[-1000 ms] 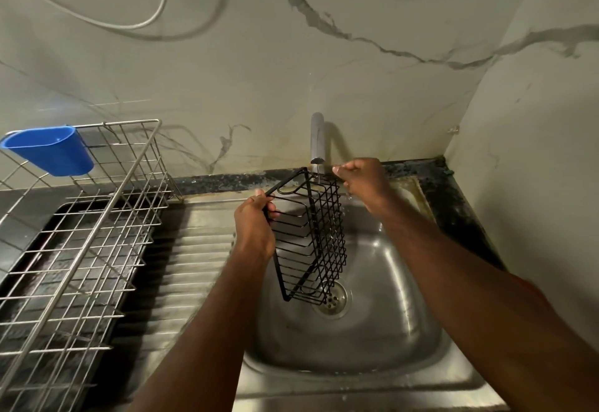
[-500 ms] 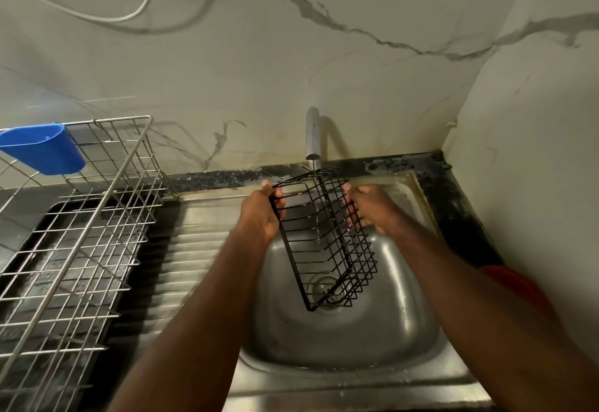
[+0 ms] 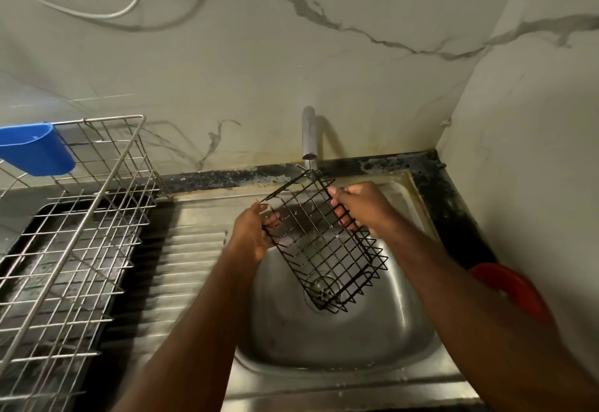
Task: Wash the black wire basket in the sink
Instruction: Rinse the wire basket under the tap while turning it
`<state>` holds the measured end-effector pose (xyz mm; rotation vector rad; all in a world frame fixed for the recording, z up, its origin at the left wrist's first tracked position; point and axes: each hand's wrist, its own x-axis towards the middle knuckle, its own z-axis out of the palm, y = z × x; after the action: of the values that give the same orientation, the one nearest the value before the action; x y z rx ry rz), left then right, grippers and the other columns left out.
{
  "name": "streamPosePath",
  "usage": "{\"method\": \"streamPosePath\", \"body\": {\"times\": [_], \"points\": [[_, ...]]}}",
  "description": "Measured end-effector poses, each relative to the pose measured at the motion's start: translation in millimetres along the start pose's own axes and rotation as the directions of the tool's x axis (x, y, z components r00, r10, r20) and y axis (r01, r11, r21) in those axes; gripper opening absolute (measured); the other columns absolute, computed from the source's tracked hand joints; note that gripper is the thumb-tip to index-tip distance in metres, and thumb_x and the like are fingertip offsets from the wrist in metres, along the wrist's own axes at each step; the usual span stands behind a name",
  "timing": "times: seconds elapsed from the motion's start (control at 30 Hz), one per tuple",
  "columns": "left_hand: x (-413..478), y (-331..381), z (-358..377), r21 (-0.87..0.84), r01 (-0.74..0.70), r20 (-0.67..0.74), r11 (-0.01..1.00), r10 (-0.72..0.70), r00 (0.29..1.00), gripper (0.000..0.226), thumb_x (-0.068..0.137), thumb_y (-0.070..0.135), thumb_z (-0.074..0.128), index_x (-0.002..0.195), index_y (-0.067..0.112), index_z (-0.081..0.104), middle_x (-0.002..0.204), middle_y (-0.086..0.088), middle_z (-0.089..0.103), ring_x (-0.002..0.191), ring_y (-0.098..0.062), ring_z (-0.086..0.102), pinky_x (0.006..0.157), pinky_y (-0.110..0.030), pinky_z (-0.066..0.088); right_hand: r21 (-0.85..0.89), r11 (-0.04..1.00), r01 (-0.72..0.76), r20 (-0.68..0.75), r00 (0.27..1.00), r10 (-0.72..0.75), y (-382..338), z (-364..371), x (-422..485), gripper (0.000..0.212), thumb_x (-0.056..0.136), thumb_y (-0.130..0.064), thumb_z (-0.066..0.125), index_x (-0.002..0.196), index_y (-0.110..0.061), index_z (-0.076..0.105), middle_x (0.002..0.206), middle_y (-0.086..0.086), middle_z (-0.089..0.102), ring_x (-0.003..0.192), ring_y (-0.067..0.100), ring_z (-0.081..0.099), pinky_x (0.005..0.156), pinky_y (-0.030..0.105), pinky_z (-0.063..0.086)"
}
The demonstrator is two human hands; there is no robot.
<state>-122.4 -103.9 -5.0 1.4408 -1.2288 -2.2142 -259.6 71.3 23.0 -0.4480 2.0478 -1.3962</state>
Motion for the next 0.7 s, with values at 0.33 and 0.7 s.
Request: {"method": "streamPosePath", "body": {"times": [0.33,0.7], "points": [[-10.9,-11.7,-19.2,-0.043,-0.058,0.027,0.997,0.059,0.998,0.038,0.105,0.043,0.042,0.114,0.009,0.057,0.102,-0.009,0.065,0.098,-0.023,0.062,0.095,-0.040,0.050,-0.010,1.000,0.006,0.008,1.000,-0.006,-4.7,16.3,3.3,0.029,0.091,-0.035,0.065,0.088,-0.007,0.070,0.074,0.009,0.066,0.058,0.019,0.055,0.053,0.030,0.047],[-21.5,-24.0,-6.3,0.060,-0.107,0.232,0.992,0.090,0.969,0.074,0.080,0.079,0.052,0.128,0.023,0.064,0.133,-0.007,0.064,0.124,-0.031,0.059,0.099,-0.061,0.045,0.196,0.978,-0.070,-0.082,0.993,0.088,-10.7,3.9,6.6,0.031,0.091,-0.032,0.067,0.086,-0.002,0.069,0.066,0.005,0.064,0.048,0.016,0.054,0.048,0.026,0.047]]}}
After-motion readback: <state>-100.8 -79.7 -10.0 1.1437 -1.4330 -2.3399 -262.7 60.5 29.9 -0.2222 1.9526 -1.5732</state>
